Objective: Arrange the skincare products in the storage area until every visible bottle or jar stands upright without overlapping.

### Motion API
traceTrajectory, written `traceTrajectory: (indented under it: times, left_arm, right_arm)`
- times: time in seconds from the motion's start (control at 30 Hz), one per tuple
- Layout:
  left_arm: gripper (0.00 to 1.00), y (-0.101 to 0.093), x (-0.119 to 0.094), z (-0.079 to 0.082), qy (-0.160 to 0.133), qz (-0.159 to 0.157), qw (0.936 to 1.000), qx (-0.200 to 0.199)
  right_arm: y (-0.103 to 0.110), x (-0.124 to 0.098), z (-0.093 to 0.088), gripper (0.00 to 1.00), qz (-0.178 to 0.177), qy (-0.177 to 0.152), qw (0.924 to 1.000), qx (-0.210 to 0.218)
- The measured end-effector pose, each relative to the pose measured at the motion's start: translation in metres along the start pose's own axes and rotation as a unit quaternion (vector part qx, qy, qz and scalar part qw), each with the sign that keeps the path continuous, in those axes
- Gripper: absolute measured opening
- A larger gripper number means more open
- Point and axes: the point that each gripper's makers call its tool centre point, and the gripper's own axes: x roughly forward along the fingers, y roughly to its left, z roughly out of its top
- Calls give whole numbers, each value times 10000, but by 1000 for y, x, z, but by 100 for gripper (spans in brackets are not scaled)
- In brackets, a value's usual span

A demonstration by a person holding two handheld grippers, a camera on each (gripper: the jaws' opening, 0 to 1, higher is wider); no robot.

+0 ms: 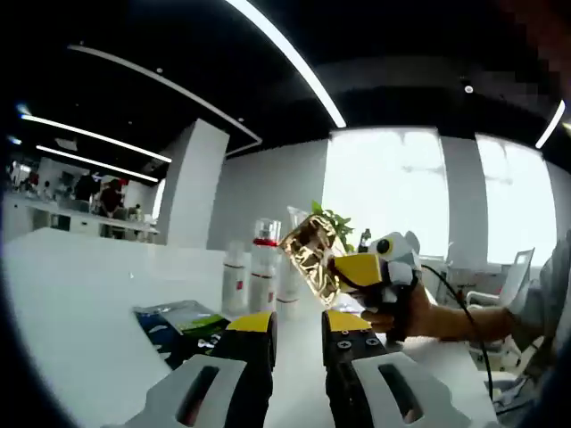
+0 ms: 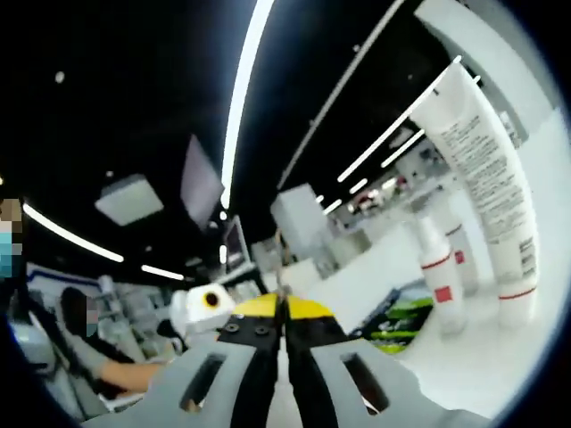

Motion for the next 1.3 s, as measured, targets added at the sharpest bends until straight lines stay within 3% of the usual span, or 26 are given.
traceTrajectory:
  times: [0.03,0.07,0.17,0.33,0.53,0.87,1.0,1.07,1.17,1.3]
  left_arm:
    - [20,-3,-1,5,-153,-176,9997,-111]
    - [20,-9,-2,11,-291,-447,9971,-544]
    - [20,-13,-5,15,-339,-778,9908,-1058]
    - [9,-10,-8,11,-294,-700,9926,-947]
    - [7,-18,-8,12,-307,-1013,9869,-1216]
    - [2,-21,-10,13,-302,-1114,9837,-1375]
    - [1,-20,-13,19,-410,-1210,9787,-1604]
    - [1,-20,-14,21,-471,-1273,9764,-1681]
    - [0,-19,-13,19,-397,-1265,9773,-1654]
    - [0,-27,-11,12,-97,-1390,9754,-1706]
  right_arm:
    - [2,1,-2,0,16,32,10000,-2]
    - [6,2,-6,0,54,88,9999,15]
    - [6,5,-9,0,107,159,9998,12]
    - [10,6,-12,0,144,243,9996,-75]
    - [16,6,-14,0,235,285,9993,-48]
    - [16,7,-21,1,261,461,9985,-135]
    - [22,9,-31,6,260,602,9969,-426]
    - [22,10,-33,14,278,653,9966,-430]
    - [23,11,-26,24,367,427,9980,-301]
    - [18,7,-15,21,311,197,9989,-298]
